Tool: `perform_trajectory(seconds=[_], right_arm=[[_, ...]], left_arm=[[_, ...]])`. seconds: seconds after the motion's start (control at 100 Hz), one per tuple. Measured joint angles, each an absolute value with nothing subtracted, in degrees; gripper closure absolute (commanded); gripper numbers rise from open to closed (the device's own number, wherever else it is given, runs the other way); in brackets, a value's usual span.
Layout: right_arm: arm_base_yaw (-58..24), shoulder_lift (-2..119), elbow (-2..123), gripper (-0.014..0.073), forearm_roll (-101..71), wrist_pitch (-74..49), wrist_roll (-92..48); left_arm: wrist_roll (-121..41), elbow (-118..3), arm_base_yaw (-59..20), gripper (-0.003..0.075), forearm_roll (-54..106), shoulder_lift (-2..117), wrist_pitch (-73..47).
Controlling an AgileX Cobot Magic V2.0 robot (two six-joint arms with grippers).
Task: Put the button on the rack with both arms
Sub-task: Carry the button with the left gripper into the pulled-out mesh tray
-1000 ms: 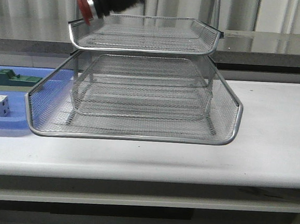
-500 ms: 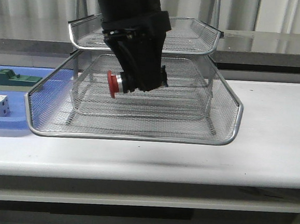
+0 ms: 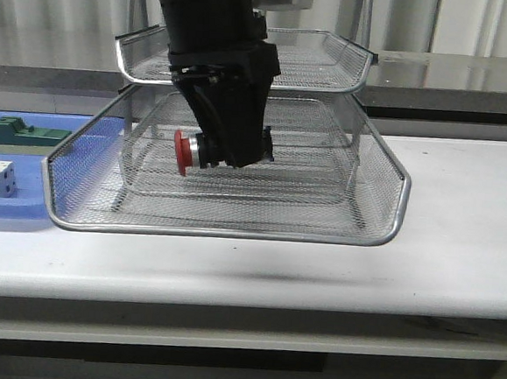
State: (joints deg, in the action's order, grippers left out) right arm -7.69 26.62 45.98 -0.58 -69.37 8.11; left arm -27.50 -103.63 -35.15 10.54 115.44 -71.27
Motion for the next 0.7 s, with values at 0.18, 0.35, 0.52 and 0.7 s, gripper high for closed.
perform_trajectory(seconds=[0.18, 0.35, 0.52, 0.7], right_arm=[[-7.69, 26.62, 45.98, 0.0661, -0.58, -69.37, 8.11], [-7.69, 26.62, 45.98, 0.0661, -0.58, -69.37, 8.11], [-7.69, 26.62, 45.98, 0.0661, -0.58, -69.37, 8.11], [-7.69, 26.62, 45.98, 0.0661, -0.58, -69.37, 8.11]], left_arm=[[-27.5, -103.63, -35.15, 0.0562, 10.44, 115.44, -70.92], [-27.59, -103.63, -35.15, 0.0371, 10.44, 115.44, -70.8], [-27.8, -103.63, -35.15, 0.0243, 10.34, 115.44, -70.58], [-27.8, -103.63, -35.15, 0.0225, 10.34, 115.44, -70.39]])
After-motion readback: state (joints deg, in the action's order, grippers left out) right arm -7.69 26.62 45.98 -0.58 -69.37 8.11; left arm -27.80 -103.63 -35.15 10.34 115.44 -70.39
